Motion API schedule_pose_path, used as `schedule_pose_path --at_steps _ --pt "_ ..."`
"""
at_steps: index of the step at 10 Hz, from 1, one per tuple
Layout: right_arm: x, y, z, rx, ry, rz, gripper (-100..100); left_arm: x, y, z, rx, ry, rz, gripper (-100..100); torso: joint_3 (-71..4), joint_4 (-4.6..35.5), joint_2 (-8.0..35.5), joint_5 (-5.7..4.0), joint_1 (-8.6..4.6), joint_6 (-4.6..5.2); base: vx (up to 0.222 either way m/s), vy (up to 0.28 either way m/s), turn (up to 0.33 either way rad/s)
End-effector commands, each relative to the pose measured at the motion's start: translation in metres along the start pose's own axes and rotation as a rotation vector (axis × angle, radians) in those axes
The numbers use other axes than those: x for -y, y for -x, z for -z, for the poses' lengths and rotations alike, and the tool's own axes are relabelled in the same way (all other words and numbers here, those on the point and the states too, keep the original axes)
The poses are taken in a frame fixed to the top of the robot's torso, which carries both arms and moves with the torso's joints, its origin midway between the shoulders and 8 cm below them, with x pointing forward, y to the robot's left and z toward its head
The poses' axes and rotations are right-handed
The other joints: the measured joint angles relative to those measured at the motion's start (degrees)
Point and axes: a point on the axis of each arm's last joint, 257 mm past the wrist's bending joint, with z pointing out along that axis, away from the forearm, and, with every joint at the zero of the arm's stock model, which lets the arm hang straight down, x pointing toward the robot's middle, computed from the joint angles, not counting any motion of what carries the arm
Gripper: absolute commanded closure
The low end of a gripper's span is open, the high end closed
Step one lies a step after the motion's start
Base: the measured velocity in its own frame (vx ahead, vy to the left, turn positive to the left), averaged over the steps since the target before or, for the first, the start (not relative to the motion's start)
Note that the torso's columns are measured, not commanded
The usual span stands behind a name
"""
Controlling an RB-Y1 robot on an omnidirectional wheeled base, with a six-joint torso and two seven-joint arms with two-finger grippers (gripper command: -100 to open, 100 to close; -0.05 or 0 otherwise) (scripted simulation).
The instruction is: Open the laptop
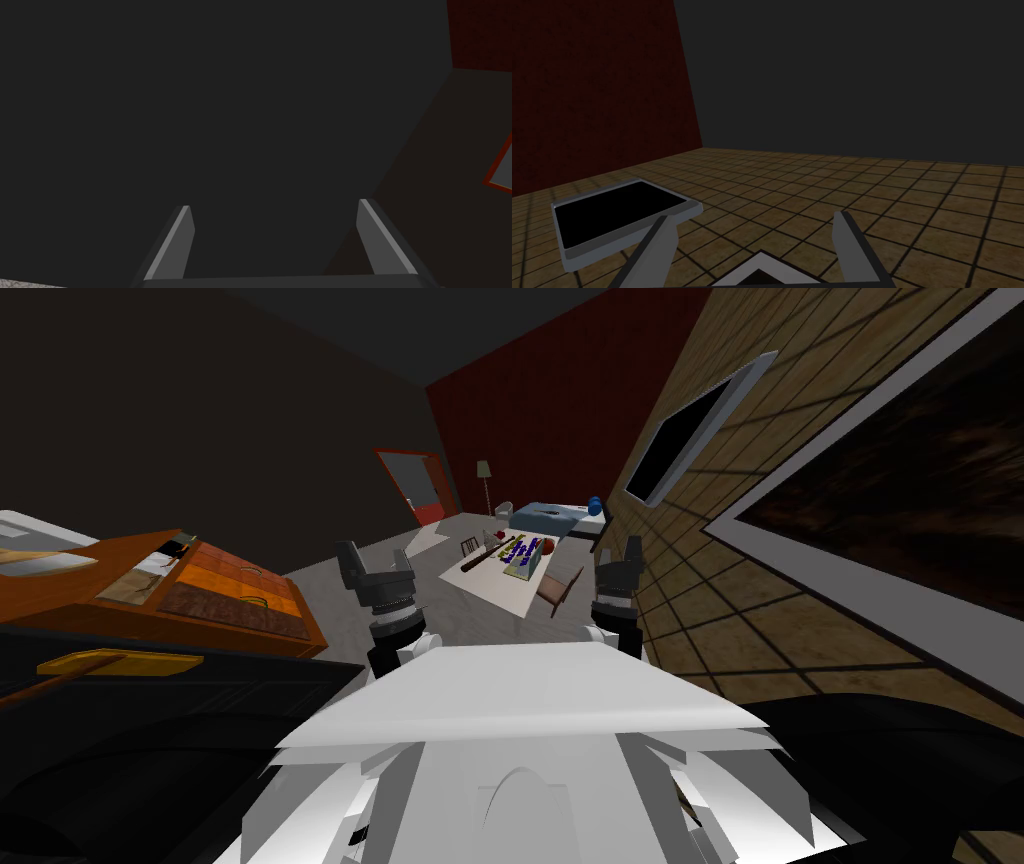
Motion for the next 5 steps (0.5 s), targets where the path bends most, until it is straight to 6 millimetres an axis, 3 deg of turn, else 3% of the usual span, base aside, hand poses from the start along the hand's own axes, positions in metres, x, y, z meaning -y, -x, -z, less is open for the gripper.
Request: schedule_pose_path --at_steps 1,5 --pt "0.0 0.0 0.0 0.0 0.0 0.0 0 0.0 0.0 0.0 0.0 0.0 0.0 0 -4.67 2.35 2.32 0.0 0.0 0.0 0.0 0.0 0.0" --pt "-0.0001 0.0 0.0 0.0 0.0 0.0 0 0.0001 0.0 0.0 0.0 0.0 0.0 0 -36.92 18.46 18.45 0.0 0.0 0.0 0.0 0.0 0.0"
